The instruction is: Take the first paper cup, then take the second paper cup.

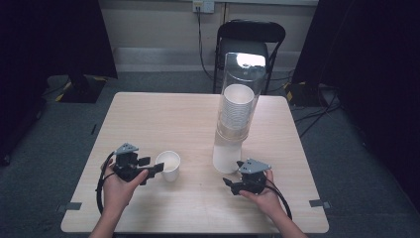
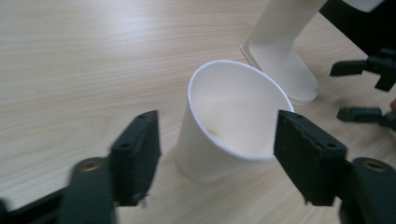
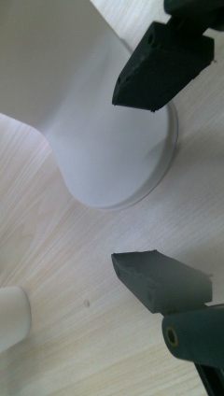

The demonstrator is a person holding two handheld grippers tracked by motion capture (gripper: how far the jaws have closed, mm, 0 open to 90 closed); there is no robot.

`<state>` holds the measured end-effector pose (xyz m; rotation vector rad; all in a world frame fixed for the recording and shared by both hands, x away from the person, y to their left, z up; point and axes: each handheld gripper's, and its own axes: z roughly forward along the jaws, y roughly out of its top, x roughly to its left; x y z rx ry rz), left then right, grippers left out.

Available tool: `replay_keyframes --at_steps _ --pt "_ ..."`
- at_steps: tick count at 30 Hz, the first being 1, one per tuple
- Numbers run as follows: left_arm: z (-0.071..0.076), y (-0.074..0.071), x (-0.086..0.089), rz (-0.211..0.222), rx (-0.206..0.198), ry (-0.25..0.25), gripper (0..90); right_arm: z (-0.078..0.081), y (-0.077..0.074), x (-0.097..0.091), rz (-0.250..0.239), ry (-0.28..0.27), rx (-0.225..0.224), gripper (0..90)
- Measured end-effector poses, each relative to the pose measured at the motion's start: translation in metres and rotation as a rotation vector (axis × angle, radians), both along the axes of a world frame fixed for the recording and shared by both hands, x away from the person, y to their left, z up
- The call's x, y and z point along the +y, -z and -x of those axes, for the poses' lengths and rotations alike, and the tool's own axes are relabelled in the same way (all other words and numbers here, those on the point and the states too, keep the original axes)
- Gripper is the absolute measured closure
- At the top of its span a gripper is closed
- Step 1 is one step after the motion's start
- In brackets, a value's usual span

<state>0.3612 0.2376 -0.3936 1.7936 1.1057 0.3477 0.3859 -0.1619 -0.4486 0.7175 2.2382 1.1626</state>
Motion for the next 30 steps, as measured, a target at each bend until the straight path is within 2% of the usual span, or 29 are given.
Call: replay_keyframes --at_steps 3,4,7,10,12,15,20,21,25,26,28,30 --pt "0.012 0.009 0.005 -0.023 -0.016 0.028 23.8 -0.002 -0.001 -0.004 -0.018 0.023 0.005 19.0" --pt "0.015 0.013 0.006 -0.019 -0.017 0.036 22.7 -0.002 -0.001 -0.005 -0.023 0.03 0.007 18.9" --pt "0.02 0.026 0.01 -0.049 0.001 0.047 21.7 -0.004 -0.002 -0.008 -0.038 0.051 0.015 18.9" --pt "0.022 0.041 0.013 -0.071 0.025 0.056 21.4 -0.006 -0.002 -0.01 -0.047 0.065 0.019 18.9" --pt "0.022 0.052 0.013 -0.102 0.04 0.066 20.7 -0.007 -0.002 -0.011 -0.051 0.07 0.028 18.9" --pt "0.022 0.062 0.012 -0.13 0.056 0.068 20.1 -0.009 -0.001 -0.012 -0.055 0.079 0.036 18.9" --pt "0.02 0.072 0.012 -0.164 0.049 0.063 19.1 -0.01 -0.002 -0.013 -0.061 0.096 0.029 18.9" --pt "0.02 0.075 0.012 -0.18 0.021 0.069 18.7 -0.011 -0.002 -0.014 -0.064 0.099 0.029 18.9" --pt "0.02 0.076 0.01 -0.211 -0.002 0.08 16.9 -0.013 -0.004 -0.016 -0.087 0.131 0.031 19.2" --pt "0.021 0.078 0.009 -0.216 -0.025 0.081 16.2 -0.014 -0.005 -0.016 -0.091 0.133 0.03 19.9" --pt "0.022 0.081 0.006 -0.262 -0.058 0.089 15.5 -0.015 -0.006 -0.017 -0.105 0.143 0.037 19.7" --pt "0.023 0.081 0.004 -0.291 -0.063 0.094 15.1 -0.017 -0.007 -0.016 -0.098 0.139 0.039 19.5"
